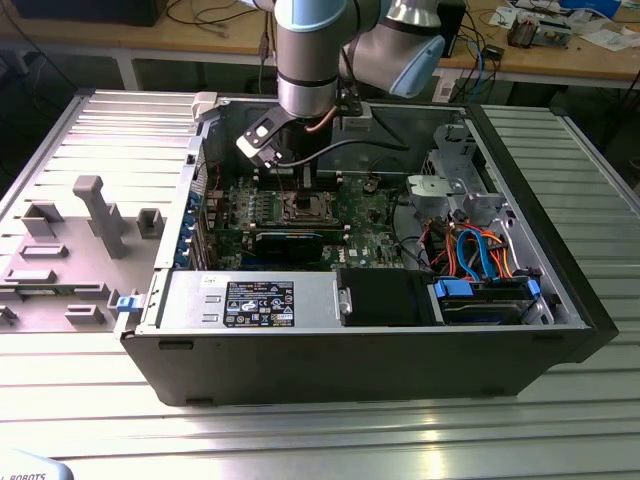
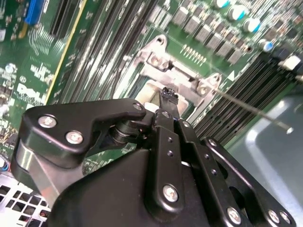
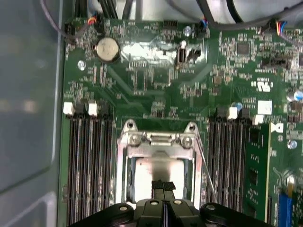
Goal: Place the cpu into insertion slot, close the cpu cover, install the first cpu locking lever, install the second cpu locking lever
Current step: 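Close the cpu cover, then install the first cpu locking lever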
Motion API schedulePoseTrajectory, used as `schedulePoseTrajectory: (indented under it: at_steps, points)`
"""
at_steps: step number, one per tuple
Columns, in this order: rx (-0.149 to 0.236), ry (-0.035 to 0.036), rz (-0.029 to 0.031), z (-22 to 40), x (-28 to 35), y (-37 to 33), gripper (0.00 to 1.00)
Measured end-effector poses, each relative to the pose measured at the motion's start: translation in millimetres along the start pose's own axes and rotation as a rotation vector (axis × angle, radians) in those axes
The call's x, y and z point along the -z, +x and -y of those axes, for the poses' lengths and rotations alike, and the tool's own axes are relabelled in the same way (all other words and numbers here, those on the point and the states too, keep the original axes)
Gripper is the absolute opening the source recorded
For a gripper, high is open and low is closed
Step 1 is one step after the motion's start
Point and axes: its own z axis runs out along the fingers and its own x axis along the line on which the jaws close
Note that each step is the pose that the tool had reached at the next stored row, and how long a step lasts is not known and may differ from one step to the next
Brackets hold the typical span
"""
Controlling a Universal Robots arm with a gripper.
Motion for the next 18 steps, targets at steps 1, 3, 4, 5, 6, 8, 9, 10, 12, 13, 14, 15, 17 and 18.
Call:
schedulePoseTrajectory:
  at_steps: [1,3,4,5,6,8,9,10,12,13,14,15,17,18]
  points:
    - [0.000,0.0005,0.0001,-1.0,0.0,-0.1,0.11]
    - [0.000,0.0006,0.0002,-1.1,0.1,-0.1,0.11]
    - [0.000,0.0006,0.0001,-1.2,0.0,-0.1,0.11]
    - [0.000,0.0005,0.0001,-1.2,0.0,-0.1,0.11]
    - [0.000,0.0006,0.0001,-1.3,0.0,-0.1,0.11]
    - [0.000,0.0006,0.0001,-1.4,0.0,-0.1,0.11]
    - [0.000,0.0006,0.0001,-1.8,0.0,-0.1,0.11]
    - [0.000,0.0006,0.0001,-1.9,0.0,-0.1,0.11]
    - [0.000,0.0005,0.0000,-2.0,0.6,-0.1,0.11]
    - [0.000,0.0005,0.0001,-2.0,0.7,-0.1,0.11]
    - [0.000,0.0006,0.0001,-1.9,1.8,-0.1,0.11]
    - [0.000,0.0005,0.0000,-2.0,2.1,-0.1,0.11]
    - [0.000,0.0006,0.0002,-1.9,2.4,-0.1,0.11]
    - [0.000,0.0006,0.0001,-2.0,2.6,-0.1,0.11]
